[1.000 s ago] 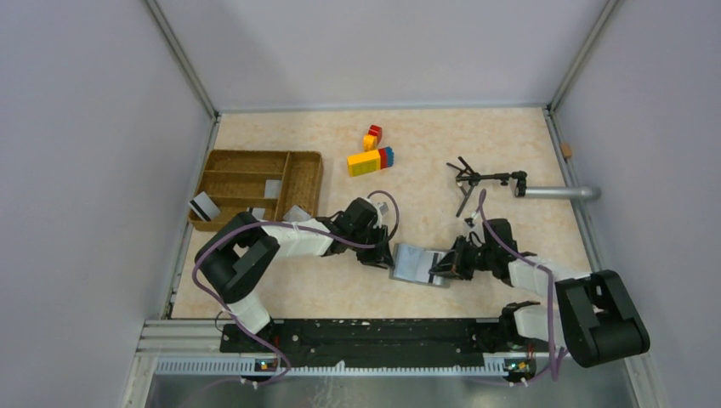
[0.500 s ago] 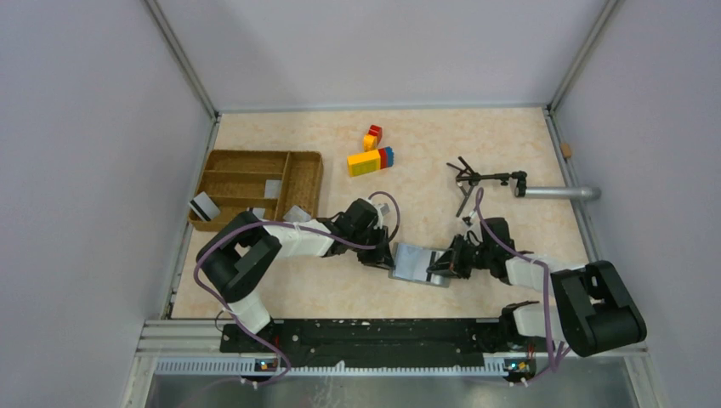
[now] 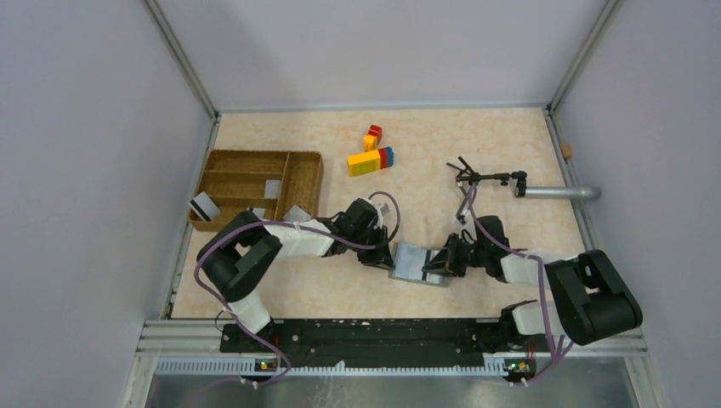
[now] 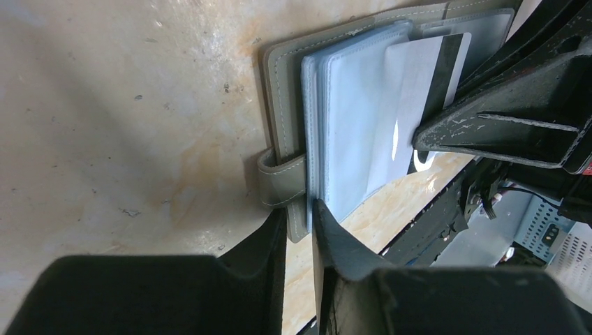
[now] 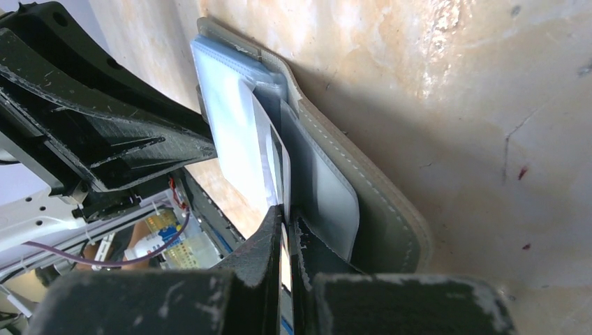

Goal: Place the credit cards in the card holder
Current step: Insert the credit card into the card holder.

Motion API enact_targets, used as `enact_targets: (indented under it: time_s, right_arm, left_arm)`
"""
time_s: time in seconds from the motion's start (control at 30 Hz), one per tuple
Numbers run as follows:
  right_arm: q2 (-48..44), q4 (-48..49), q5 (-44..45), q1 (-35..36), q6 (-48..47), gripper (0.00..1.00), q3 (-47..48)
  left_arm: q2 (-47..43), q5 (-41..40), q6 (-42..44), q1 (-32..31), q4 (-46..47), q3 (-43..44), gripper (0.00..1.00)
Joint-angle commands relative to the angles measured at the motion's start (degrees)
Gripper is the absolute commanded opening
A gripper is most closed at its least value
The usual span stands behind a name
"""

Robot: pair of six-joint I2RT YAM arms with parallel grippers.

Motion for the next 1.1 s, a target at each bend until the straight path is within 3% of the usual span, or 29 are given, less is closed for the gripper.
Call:
enact_targets:
  time_s: [0.0,0.27,0.5,0.63,1.07]
  right_arm:
    - [2.21,-0.8,5.38,1.44,-0.84,0.0,0.83]
    - [5.02,0.38,6.31,3.17,-0.18,0.01,2.85]
    - [6.53,0.23,7.27,4.6,0.25,0.09,5.3]
    - [4.18,-4.14,9.3,4.69,-1.27,0.15,6.88]
    - [-8.86,-23.6,18.62,4.7,-7.66,0.41,12.27]
  left_arm:
    - [1.49,0.21,0.21,-0.51,2.25,-0.23,0.19]
    - [1.2,0.7,0.06,-0.51,2.95,-0.25,0.16]
    - [1.17,1.69,-0.86,-0.52,4.62,-1.0,0.12]
    - [0.8,1.26,-1.16,-0.5,4.99,-1.7,0.01]
    - [0.2,0.75,-1.71,-0.52,5.81,-2.51,0.0]
